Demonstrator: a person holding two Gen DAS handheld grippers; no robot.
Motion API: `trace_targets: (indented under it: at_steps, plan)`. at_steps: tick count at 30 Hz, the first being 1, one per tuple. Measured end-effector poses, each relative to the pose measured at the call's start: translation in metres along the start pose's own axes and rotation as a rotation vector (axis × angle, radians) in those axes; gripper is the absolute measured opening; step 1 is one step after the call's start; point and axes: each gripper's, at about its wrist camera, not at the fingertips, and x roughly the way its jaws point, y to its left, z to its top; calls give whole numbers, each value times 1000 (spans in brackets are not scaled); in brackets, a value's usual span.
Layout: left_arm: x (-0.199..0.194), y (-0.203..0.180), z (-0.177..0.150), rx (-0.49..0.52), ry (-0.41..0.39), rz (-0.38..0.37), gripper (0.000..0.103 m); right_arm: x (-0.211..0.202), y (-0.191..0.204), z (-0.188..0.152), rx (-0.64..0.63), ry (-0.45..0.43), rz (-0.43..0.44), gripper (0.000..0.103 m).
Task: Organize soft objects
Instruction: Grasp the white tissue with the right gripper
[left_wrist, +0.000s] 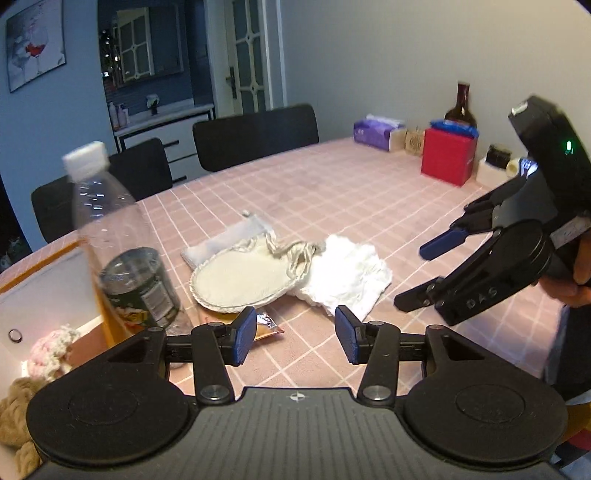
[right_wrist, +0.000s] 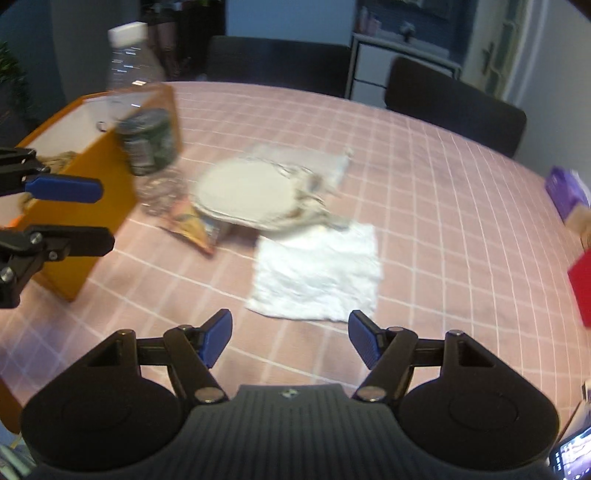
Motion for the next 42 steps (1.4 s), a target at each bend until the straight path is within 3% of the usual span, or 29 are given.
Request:
trace_targets:
  at_steps: [4, 9, 13, 19, 23, 25, 26, 30, 34, 36, 38, 42]
  plan:
    - [28, -9, 5, 70, 29, 57, 64, 20, -11, 6, 15, 26, -4, 74]
    - [64, -15, 12, 194, 60, 179, 65, 43, -10, 18, 0, 11, -4, 93]
    - [90, -13, 12, 232, 126, 207, 65, 62, -13, 23, -1, 12, 10, 95]
    - [109, -17, 9, 281, 161, 248, 67, 88, -21, 20, 52, 58, 38, 96]
    - [115, -15, 8, 277, 166, 261, 67, 92, -19, 14, 26, 55, 41, 76]
    - [116, -17, 7, 293, 163, 274, 67, 88, -20, 14, 21, 43, 56, 59]
    - [118, -17, 7, 302, 162, 279, 67, 86, -19, 14, 13, 41, 67, 39]
    - [123, -21, 6, 330, 159, 282, 67, 80, -17, 15, 27, 51, 71, 13]
    - [130, -23, 5, 362, 148, 296, 65, 72, -20, 12, 43, 117, 34, 10]
    - [132, -25, 3, 387, 135, 307, 53, 64, -23, 8, 45, 148, 12, 10]
    - [133, -28, 2, 407, 130, 298, 31, 55, -24, 2, 51, 163, 9, 11]
    - [132, -32, 2, 421, 103, 308, 13, 43, -26, -11, 88, 177, 16, 13]
